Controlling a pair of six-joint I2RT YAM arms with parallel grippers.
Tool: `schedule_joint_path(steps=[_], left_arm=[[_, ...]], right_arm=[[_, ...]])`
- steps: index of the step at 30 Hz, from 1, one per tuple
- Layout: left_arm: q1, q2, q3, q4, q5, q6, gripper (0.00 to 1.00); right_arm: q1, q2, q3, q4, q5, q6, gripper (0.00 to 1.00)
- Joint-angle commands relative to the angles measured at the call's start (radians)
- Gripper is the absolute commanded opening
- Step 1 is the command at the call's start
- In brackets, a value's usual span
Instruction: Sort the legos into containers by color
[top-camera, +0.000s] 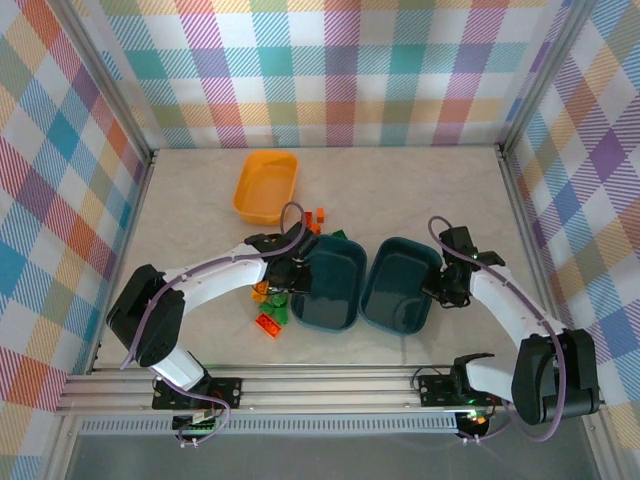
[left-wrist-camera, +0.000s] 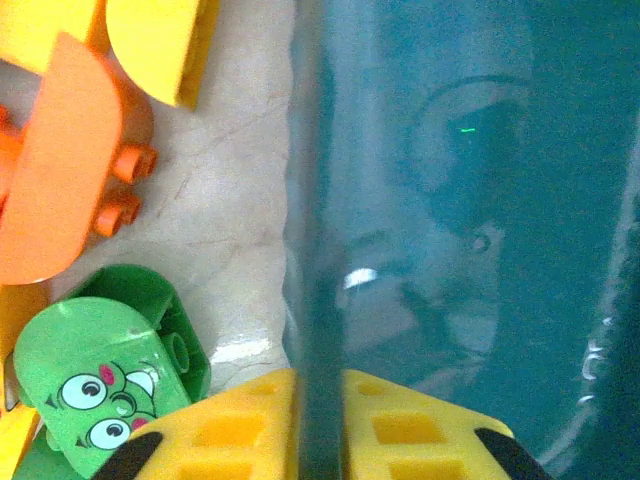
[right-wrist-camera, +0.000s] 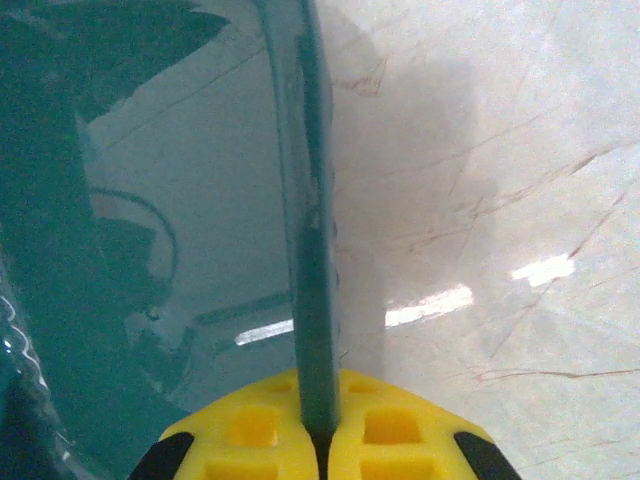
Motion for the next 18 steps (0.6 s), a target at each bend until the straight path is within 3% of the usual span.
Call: schedule_joint_path(steps=[1,4,8,18], left_arm=[[-0.033,-0.027,0.081,-0.055,0.026,0.056,0.09],[-0.035,-0.049,0.145,-0.066,0.056,0.067,0.00],[0.000,0.014,0.313,-0.086,0.029,0.112,0.00],[0.199,0.543,1.055,-0.193,-0.018,0.245,0.00]], right_arm=[[0.006,-0.046,0.069,-0.037,0.037,-0.028,0.00],[0.006,-0.077,0.120,-0.051,0.067,-0.026,0.00],[0.002,-0.046,0.210,-0.003,0.108,-0.025,0.00],[-0.076,0.272,0.488,0.173,0.097,-0.060,0.00]])
